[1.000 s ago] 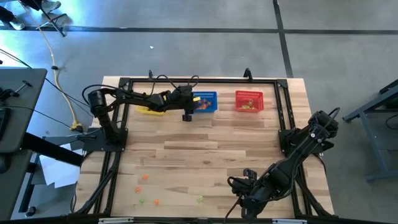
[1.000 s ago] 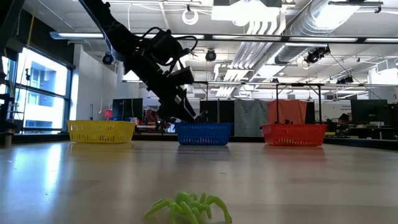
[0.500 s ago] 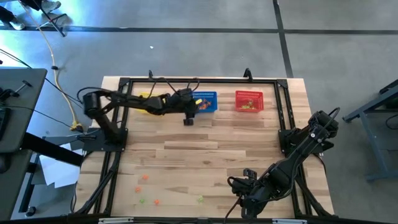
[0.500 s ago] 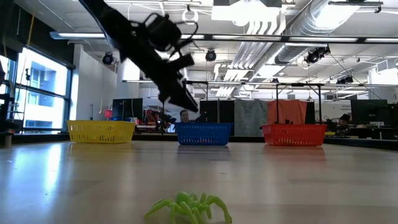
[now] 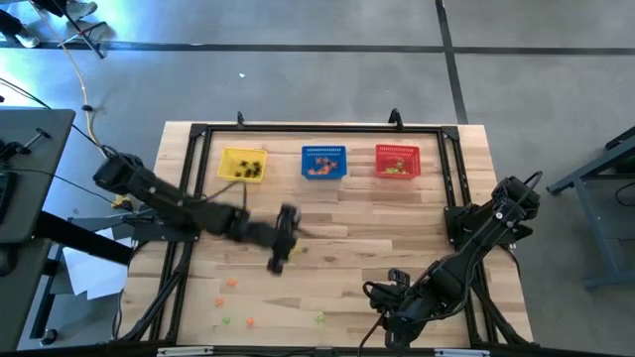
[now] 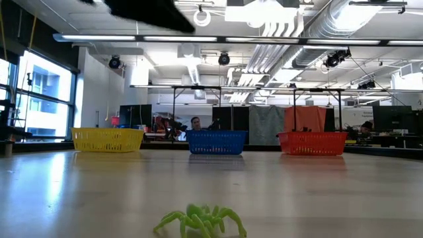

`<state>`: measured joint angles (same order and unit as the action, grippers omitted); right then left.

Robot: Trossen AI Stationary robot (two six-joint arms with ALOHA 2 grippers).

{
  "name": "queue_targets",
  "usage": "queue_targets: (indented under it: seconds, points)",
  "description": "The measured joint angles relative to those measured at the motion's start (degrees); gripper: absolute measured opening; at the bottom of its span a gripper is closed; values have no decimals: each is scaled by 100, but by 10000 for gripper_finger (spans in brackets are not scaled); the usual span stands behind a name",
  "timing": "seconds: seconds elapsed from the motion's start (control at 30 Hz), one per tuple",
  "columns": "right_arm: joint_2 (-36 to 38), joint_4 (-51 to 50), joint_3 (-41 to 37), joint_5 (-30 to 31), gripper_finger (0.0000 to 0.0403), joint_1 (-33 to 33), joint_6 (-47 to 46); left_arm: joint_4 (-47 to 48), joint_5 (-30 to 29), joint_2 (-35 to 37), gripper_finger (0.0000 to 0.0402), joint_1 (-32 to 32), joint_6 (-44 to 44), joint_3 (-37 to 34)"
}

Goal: Sort Halloween decoration
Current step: Put the orange spider toy into the blue basket

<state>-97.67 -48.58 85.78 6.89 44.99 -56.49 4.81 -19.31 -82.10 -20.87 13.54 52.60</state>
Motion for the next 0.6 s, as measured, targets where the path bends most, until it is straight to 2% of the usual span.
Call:
queue_targets:
  seconds: [0.17, 0.27, 0.4, 0.6]
  points:
    - [0, 0, 0, 0, 160, 0, 0, -321, -651, -209, 186, -1229, -59, 0]
    - [0, 0, 0, 1, 160, 0, 0, -350, -1017, -317, 186, -1766, -481, 0]
    - [1, 0, 0, 1, 160, 0, 0, -25, -1465, -437, 186, -2307, -1897, 0]
    - [0, -2, 0, 1, 160, 0, 0, 1315, -1672, -583, 186, -2928, -4403, 0]
